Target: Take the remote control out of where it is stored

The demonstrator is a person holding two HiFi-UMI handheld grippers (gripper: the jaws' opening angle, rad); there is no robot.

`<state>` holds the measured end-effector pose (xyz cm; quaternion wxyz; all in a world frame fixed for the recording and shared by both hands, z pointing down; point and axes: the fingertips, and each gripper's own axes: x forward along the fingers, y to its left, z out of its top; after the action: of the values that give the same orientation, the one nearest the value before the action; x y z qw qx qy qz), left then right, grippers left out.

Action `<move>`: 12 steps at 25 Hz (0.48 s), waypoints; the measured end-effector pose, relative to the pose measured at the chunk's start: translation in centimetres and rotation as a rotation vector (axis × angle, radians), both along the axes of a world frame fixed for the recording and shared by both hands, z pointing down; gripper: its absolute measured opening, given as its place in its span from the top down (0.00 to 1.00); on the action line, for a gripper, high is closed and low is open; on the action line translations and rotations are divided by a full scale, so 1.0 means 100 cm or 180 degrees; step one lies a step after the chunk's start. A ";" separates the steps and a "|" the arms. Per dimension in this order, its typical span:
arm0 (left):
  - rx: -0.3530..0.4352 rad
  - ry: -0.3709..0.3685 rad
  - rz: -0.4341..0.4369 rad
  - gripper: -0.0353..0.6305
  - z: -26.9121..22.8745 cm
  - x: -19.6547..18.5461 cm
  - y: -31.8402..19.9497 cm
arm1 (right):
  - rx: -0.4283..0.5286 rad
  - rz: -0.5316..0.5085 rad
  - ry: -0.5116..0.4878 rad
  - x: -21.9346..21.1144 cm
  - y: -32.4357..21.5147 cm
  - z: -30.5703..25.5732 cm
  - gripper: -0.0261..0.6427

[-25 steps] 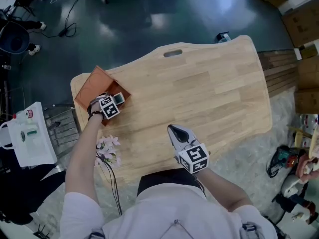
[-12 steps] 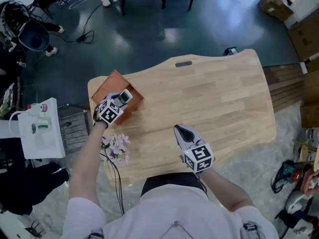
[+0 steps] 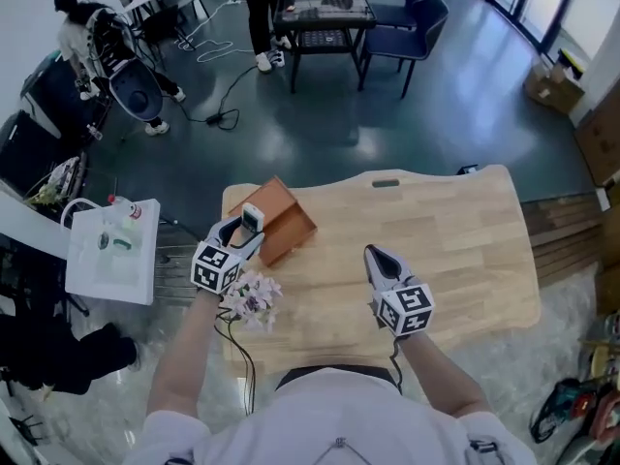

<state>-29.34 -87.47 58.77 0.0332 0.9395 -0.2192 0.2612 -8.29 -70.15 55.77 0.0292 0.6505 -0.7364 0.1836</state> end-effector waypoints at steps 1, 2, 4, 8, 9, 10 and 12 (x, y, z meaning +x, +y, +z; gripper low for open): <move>0.0040 0.0169 -0.0083 0.56 -0.021 -0.006 0.005 | 0.0058 -0.0010 -0.0005 0.000 -0.006 -0.008 0.92; 0.0079 0.0335 -0.0163 0.56 -0.041 -0.012 0.012 | 0.0109 -0.0025 -0.0014 -0.002 -0.011 -0.017 0.92; 0.0179 0.0626 -0.0310 0.56 -0.080 -0.025 0.024 | 0.0212 -0.0076 -0.0043 -0.009 -0.022 -0.033 0.92; 0.0468 0.1020 -0.0578 0.56 -0.141 -0.051 0.048 | 0.0421 -0.0251 -0.0118 -0.034 -0.039 -0.067 0.92; 0.0547 0.1086 -0.0640 0.56 -0.152 -0.058 0.053 | 0.0464 -0.0306 -0.0139 -0.041 -0.043 -0.075 0.92; 0.0614 0.1149 -0.0698 0.56 -0.161 -0.064 0.057 | 0.0504 -0.0362 -0.0154 -0.049 -0.046 -0.082 0.92; 0.0707 0.1268 -0.0795 0.56 -0.175 -0.074 0.064 | 0.0570 -0.0463 -0.0158 -0.063 -0.050 -0.095 0.92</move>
<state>-36.75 -81.04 41.29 0.0044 0.9359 -0.3499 0.0392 -14.58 -75.20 46.25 -0.0340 0.5906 -0.7956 0.1305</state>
